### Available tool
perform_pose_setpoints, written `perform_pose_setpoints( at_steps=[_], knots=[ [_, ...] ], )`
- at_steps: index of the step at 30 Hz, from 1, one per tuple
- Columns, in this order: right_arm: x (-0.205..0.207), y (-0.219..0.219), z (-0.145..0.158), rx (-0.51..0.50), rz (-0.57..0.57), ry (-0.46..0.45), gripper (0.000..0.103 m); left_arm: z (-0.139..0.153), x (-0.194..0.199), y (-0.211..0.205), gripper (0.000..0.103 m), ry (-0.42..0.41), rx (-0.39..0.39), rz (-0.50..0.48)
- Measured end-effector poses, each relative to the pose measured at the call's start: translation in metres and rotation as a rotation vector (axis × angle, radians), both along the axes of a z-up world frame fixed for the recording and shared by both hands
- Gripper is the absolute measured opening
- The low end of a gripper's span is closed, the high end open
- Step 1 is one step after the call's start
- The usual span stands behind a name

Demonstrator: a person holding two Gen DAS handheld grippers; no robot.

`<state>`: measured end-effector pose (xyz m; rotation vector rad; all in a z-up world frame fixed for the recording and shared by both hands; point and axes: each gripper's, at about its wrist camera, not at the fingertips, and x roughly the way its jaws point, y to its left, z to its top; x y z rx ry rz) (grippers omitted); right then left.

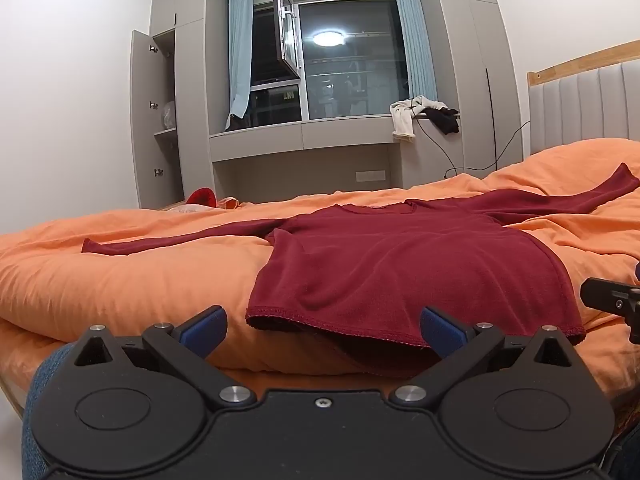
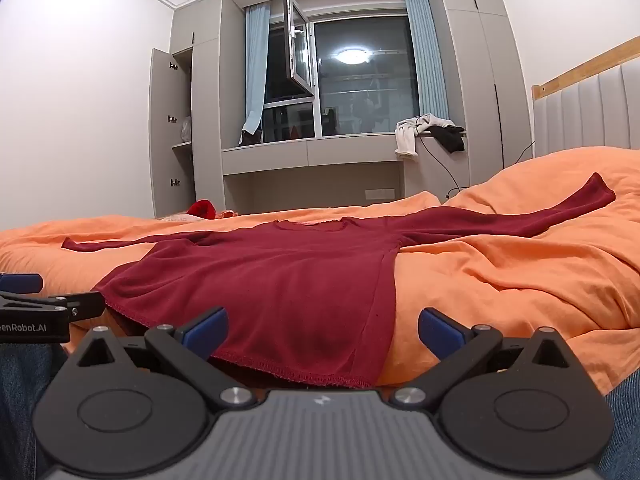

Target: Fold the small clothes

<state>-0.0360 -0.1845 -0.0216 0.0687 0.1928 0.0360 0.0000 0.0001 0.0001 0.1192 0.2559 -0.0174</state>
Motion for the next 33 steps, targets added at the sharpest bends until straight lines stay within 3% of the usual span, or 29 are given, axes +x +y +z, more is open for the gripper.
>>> perform_pose_setpoints(
  at_steps=[33],
  knots=[
    [-0.0001, -0.0013, 0.0000, 0.007, 0.000, 0.008, 0.103, 0.0000, 0.0000, 0.0000, 0.103, 0.002, 0.000, 0.000]
  ],
)
